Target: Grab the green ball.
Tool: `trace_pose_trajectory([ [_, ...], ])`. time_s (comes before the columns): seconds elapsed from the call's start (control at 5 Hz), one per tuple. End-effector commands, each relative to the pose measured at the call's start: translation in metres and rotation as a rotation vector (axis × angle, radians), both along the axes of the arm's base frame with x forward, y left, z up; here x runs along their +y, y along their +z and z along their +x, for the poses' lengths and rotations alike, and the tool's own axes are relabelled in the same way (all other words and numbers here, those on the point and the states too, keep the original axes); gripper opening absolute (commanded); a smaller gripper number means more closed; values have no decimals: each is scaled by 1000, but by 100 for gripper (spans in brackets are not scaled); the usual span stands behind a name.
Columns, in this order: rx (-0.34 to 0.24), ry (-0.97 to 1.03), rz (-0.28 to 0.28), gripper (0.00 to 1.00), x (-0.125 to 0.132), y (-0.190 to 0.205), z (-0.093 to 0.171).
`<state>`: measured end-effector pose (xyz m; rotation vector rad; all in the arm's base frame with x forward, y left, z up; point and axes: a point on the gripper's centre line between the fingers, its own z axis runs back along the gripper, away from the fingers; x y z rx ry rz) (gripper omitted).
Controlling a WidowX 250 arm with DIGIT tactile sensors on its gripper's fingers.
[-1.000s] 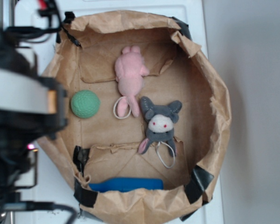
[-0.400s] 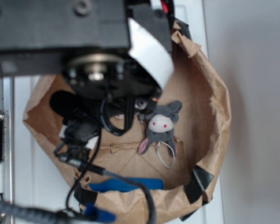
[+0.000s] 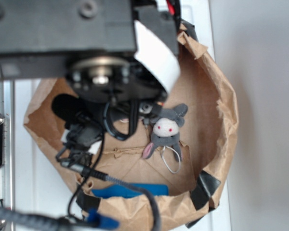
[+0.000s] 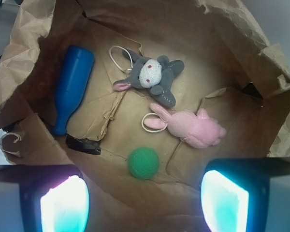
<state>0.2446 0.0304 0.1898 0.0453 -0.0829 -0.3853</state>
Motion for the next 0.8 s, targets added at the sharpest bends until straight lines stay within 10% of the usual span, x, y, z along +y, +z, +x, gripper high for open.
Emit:
trace_pose_trajectory([
  [0.0,0,133,-14,100,13,-24,-3],
  [0.6,-100,200,-4,100,42,-78,-18],
])
